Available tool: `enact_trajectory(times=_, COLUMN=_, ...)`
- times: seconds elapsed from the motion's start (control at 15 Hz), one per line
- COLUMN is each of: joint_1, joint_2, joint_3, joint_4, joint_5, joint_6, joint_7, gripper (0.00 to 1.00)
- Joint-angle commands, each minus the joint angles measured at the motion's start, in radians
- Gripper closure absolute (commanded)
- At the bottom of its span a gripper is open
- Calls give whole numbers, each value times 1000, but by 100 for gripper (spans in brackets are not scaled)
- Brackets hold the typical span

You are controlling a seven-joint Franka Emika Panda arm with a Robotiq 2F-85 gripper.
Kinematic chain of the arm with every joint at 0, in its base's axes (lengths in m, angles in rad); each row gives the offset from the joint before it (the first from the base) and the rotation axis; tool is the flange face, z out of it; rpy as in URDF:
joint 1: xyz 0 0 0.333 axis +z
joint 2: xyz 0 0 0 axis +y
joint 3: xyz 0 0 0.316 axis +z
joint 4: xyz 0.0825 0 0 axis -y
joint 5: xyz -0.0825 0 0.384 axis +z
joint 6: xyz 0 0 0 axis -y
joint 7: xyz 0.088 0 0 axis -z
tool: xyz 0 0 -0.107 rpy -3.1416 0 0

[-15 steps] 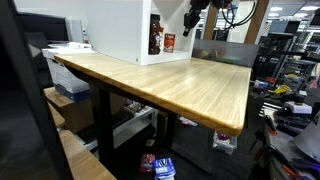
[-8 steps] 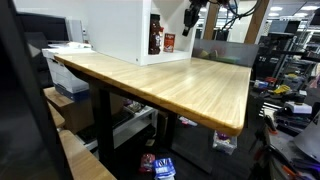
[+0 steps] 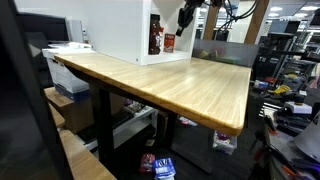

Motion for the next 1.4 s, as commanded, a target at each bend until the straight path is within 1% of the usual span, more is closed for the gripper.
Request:
enact_trajectory(times=0.0, joint_1=-1, joint_2=25, joint_3=3, joint_4=-7, joint_5=13, joint_6=66, joint_7=-56, gripper=100)
enact_trajectory(times=0.33, joint_1=-7, joint_2=80, joint_3=-7, joint_4=5, joint_5=40, joint_6=146, joint_7=-142, gripper=100)
enact_trajectory(times=0.67, joint_1=-21, joint_2=114, joint_3=-11, joint_4=6, joint_5=19, joint_6=226, joint_7=-149, gripper=100)
enact_trajectory(times=1.33, joint_1=-50, joint_2=128, joint_3=-28, joint_4=14, joint_5=0, joint_6=232, joint_7=-135, gripper=100)
